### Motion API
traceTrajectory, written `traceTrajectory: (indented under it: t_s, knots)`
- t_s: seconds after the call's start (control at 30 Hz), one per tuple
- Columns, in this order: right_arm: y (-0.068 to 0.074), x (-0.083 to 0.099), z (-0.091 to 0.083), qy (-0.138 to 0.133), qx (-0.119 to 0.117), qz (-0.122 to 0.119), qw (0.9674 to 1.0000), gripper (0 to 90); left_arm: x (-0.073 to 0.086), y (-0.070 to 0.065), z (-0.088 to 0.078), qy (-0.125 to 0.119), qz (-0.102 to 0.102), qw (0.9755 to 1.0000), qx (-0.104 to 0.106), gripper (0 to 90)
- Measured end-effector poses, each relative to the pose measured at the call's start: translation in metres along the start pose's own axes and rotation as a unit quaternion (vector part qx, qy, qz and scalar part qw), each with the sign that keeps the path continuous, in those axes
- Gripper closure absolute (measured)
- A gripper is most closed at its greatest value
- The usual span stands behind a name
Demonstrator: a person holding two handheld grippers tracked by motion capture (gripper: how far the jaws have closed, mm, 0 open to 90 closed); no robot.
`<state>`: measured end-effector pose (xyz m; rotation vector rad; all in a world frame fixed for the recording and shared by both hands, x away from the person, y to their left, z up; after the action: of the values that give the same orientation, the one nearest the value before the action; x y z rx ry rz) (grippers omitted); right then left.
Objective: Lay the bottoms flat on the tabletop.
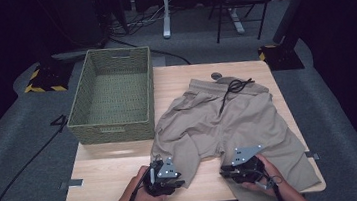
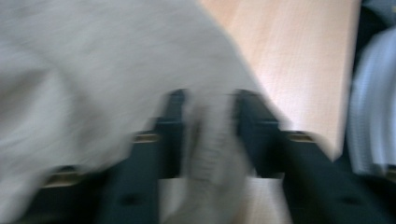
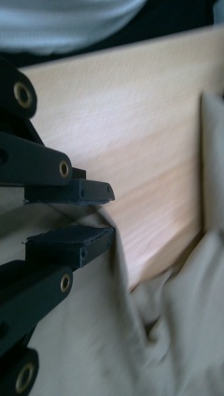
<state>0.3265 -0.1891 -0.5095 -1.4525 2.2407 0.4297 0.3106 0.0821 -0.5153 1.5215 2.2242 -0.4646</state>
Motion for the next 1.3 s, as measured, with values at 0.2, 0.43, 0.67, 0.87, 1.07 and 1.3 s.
traceTrajectory:
  t_s: [0.2, 0.43, 0.67, 0.87, 1.07, 1.3]
  knots:
    - [0.004, -0.02, -0.001, -0.032, 0.014, -0.005, 0.9994, 51.0, -0.008, -0.004, -0.01, -0.044, 0.018, 0.9989, 0.003, 80.2]
    - [-0.005, -0.041, 0.0, -0.049, 0.038, -0.001, 0.9981, 46.8, 0.002, 0.017, -0.045, -0.087, -0.03, 0.9932, -0.071, 62.4]
    - [-0.003, -0.06, 0.021, -0.032, 0.038, -0.028, 0.9983, 45.9, 0.03, 0.03, -0.044, -0.025, -0.049, 0.9962, -0.067, 44.5]
    - [-0.004, -0.074, 0.03, -0.037, 0.036, -0.034, 0.9981, 43.9, 0.046, 0.033, -0.032, 0.02, -0.072, 0.9958, -0.053, 29.6]
    - [-0.021, -0.071, 0.047, -0.005, 0.031, -0.013, 0.9994, 41.0, 0.058, 0.046, -0.034, 0.016, -0.097, 0.9932, -0.063, 29.4]
    - [-0.036, -0.057, 0.037, -0.002, 0.058, -0.009, 0.9983, 56.7, 0.068, 0.061, -0.041, 0.003, -0.133, 0.9874, -0.086, 43.3]
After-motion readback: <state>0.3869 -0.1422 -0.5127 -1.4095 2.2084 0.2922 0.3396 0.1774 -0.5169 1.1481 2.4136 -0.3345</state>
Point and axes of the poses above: each handheld gripper's, and its own axes: z roughly forward along the jaws, x roughly out of its underside, y roughly to its left, the point moved 3 cm from there along z, roughly forward along the jaws, and after that the axes turned 11 degrees about y, right-handed, at the moved point
